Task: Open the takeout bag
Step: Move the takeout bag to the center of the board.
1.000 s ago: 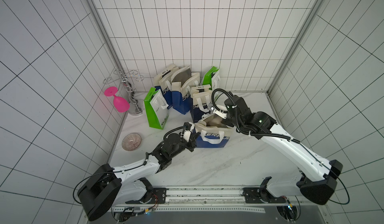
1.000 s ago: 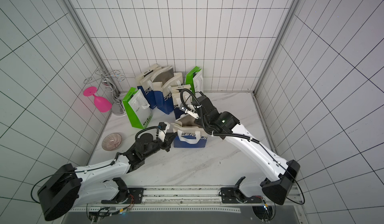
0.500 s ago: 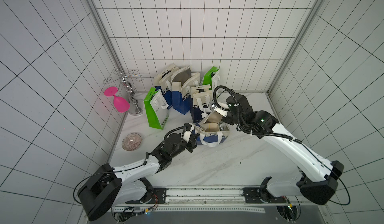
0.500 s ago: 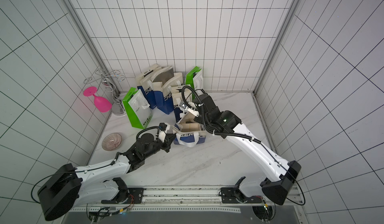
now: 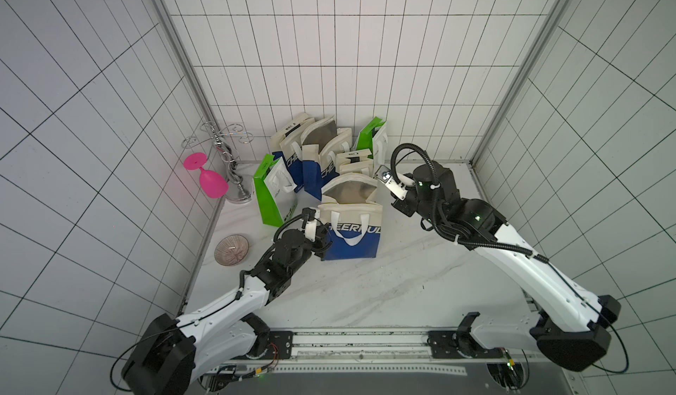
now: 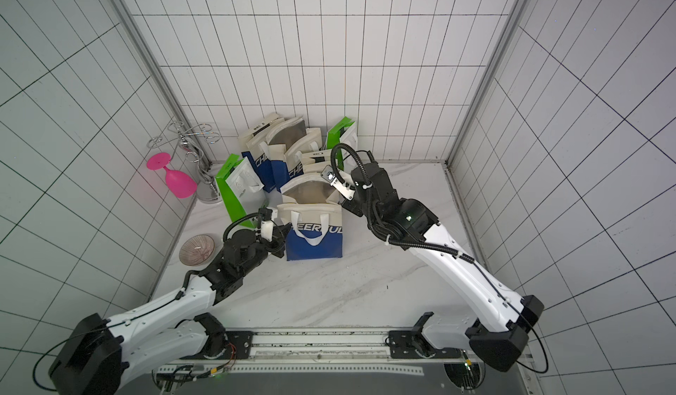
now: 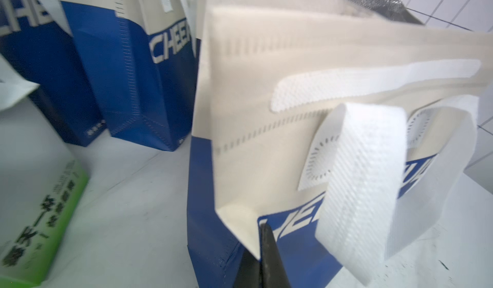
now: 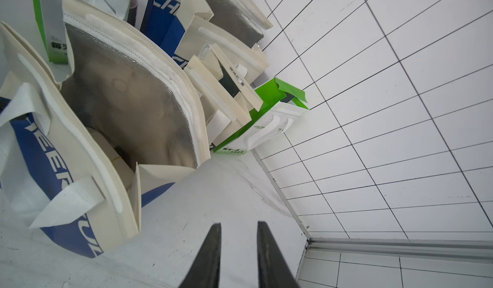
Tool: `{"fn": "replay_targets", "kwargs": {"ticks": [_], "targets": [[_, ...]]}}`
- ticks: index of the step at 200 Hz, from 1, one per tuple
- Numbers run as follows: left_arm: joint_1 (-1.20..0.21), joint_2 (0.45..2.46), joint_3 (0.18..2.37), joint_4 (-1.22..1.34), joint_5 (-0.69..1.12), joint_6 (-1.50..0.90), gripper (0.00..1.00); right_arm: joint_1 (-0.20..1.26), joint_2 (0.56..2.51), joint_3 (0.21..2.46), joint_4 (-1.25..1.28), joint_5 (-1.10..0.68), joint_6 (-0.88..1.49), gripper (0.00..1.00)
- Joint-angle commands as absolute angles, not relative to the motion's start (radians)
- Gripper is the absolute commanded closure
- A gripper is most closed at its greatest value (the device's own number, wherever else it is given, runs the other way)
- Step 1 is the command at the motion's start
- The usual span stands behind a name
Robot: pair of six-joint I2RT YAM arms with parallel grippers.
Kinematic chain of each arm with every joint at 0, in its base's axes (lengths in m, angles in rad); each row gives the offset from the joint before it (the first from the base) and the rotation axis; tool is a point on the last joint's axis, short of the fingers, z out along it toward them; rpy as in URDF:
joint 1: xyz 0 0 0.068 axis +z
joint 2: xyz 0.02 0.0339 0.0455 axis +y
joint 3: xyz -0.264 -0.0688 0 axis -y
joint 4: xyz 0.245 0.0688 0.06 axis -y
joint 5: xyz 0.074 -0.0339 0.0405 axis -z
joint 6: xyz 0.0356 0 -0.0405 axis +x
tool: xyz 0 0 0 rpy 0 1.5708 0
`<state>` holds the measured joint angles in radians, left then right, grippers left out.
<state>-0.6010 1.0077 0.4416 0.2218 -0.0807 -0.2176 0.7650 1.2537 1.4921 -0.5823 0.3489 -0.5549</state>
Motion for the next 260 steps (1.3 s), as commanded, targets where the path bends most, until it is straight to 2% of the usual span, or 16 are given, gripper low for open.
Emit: {"fn": "replay_targets", "kwargs": {"ticks": [1,59,78,83,96,105,129,144,186,216,239,247,260], "targets": [[-0.571,0.978,0.46,0.208,-0.237,-0.183,1.0,0.756,1.213,1.411,-0.545,0.315,-0.49,0.74],[-0.413,0.943,0.419,0.187,-0.376,-0.194,1.0,0.755,1.167,1.306,-0.524,0.281,-0.411,0.75],[-0.372,0.897,0.376,0.222,-0.329,-0.216,1.0,0.755,1.15,1.263,-0.5,0.265,-0.389,0.75],[-0.37,0.888,0.365,0.234,-0.315,-0.216,0.89,0.755,1.147,1.255,-0.493,0.264,-0.382,0.74],[-0.37,0.87,0.343,0.265,-0.261,-0.215,0.52,0.756,1.147,1.245,-0.487,0.266,-0.364,0.71],[-0.37,0.861,0.337,0.268,-0.217,-0.206,0.34,0.755,1.148,1.238,-0.483,0.275,-0.347,0.65],[-0.376,0.809,0.353,0.158,-0.241,-0.245,0.13,0.751,1.117,1.162,-0.417,0.315,-0.258,0.47],[-0.376,0.752,0.369,0.039,-0.324,-0.279,0.07,0.742,1.073,1.065,-0.338,0.346,-0.188,0.39],[-0.377,0.512,0.281,-0.059,-0.481,-0.313,0.05,0.633,0.951,0.746,-0.113,0.481,0.066,0.35],[-0.377,0.311,0.198,-0.04,-0.596,-0.218,0.04,0.566,0.917,0.501,0.128,0.665,0.064,0.36],[-0.372,0.213,0.148,0.036,-0.665,-0.106,0.04,0.494,0.935,0.378,0.308,0.758,0.075,0.35],[-0.369,0.216,0.105,0.115,-0.678,-0.073,0.04,0.462,0.946,0.401,0.258,0.761,0.104,0.35],[-0.367,0.273,0.004,0.327,-0.658,0.038,0.04,0.397,0.98,0.393,0.334,0.753,0.082,0.36]]}}
